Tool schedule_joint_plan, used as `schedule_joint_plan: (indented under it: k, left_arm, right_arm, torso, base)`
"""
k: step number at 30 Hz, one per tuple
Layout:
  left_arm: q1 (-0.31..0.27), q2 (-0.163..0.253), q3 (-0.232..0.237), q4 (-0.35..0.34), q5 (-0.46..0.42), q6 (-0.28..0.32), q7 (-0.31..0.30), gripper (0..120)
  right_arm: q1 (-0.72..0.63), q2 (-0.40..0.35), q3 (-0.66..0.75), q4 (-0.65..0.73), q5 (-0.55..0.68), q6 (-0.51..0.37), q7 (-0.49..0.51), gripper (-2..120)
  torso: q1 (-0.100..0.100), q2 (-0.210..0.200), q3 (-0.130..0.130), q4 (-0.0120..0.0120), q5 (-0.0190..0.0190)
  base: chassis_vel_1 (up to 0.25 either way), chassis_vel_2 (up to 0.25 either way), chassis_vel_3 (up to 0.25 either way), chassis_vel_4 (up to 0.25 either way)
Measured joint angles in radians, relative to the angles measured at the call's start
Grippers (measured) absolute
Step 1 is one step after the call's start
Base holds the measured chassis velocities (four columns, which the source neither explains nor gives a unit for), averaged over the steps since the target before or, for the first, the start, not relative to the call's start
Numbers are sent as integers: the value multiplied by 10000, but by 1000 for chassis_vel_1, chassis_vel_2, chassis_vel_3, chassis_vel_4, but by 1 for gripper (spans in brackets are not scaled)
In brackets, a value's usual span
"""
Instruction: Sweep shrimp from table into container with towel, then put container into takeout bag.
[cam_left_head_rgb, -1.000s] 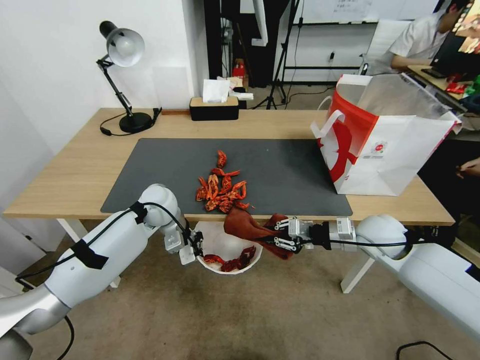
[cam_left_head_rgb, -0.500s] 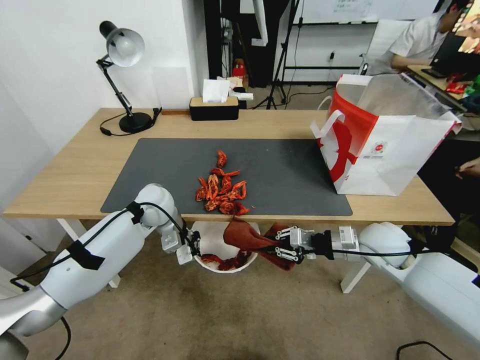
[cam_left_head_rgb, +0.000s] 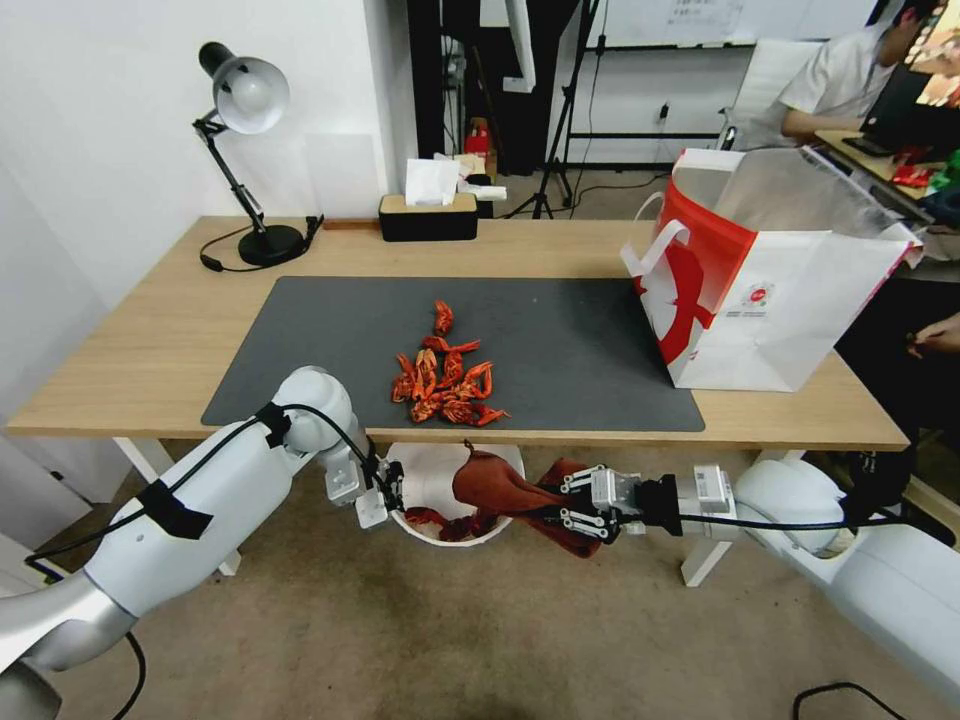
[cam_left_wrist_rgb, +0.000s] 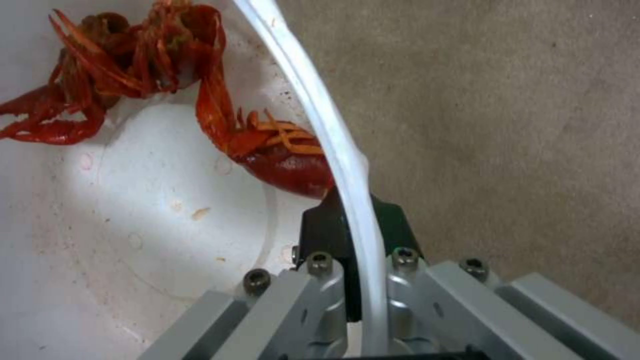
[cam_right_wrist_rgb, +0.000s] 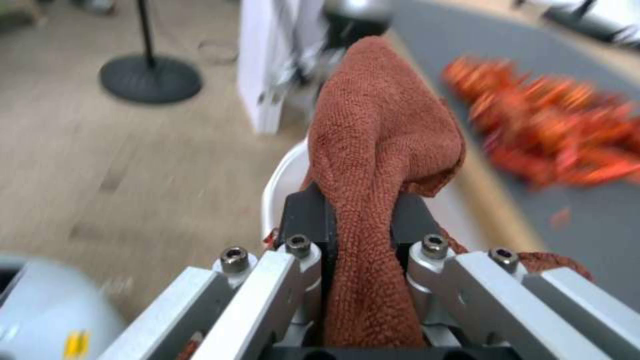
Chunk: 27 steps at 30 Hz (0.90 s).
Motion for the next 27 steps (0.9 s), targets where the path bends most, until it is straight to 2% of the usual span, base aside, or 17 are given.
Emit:
schedule_joint_plan:
  k: [6,8,9,11,12,14,17,19,21,22,24,25,27]
  left_arm:
    - [-318,-182,305,118,-81,-50,1,0]
    - [-426,-221,453,135,-130,-94,-3,0]
    - [-426,-221,453,135,-130,-94,-3,0]
    - [-417,-148,436,137,-138,-112,-2,0]
    - [-417,-148,436,137,-138,-112,-2,0]
    - [-401,-96,388,175,-139,-138,-4,0]
    - [-387,-78,366,191,-143,-148,-7,0]
    - [-322,-38,276,239,-146,-198,-17,0]
    - [-242,12,205,281,-151,-246,-31,0]
    - [-242,12,205,281,-151,-246,-31,0]
    - [-162,18,127,291,-154,-259,-41,0]
    - [-162,18,127,291,-154,-259,-41,0]
    - [-64,8,28,288,-152,-262,-41,0]
  right_arm:
    - [553,-54,531,80,1172,-270,748,10]
    - [2352,346,-288,-915,1507,-308,1707,10]
    - [2352,346,-288,-915,1507,-308,1707,10]
    - [4066,1064,-1474,-2016,1262,-419,2699,10]
    - [4066,1064,-1474,-2016,1262,-419,2699,10]
    - [5474,2115,-2666,-3500,611,-873,4029,10]
    - [5830,2491,-2972,-4047,411,-945,4242,10]
    - [6496,3399,-3538,-5208,-64,-979,4348,10]
    - [7077,4307,-3869,-6450,-475,-716,4116,10]
    - [7077,4307,-3869,-6450,-475,-716,4116,10]
    - [7542,4969,-4083,-7595,-706,-481,3795,10]
    - [7542,4969,-4083,-7595,-706,-481,3795,10]
    - [7975,5516,-4259,-8819,-1115,-353,3359,10]
  torso:
    - [-1,0,-1,-5,-2]
    - [0,-1,0,-7,3]
    - [0,-1,0,-7,3]
    - [1,0,0,4,-4]
    - [1,0,0,4,-4]
    - [1,-1,0,6,-4]
    - [2,0,1,3,-1]
    - [4,-1,2,-4,-4]
    - [4,-1,2,3,-4]
    - [4,-1,2,3,-4]
    - [3,-1,1,10,-3]
    - [3,-1,1,10,-3]
    - [3,-1,2,-3,-3]
  base:
    - [0,0,0,0]
    - [0,0,0,0]
    - [0,0,0,0]
    - [0,0,0,0]
    - [0,0,0,0]
    - [0,0,0,0]
    - [0,0,0,0]
    - [0,0,0,0]
    - [0,0,0,0]
    - [0,0,0,0]
    - [0,0,0,0]
    - [0,0,0,0]
    - [0,0,0,0]
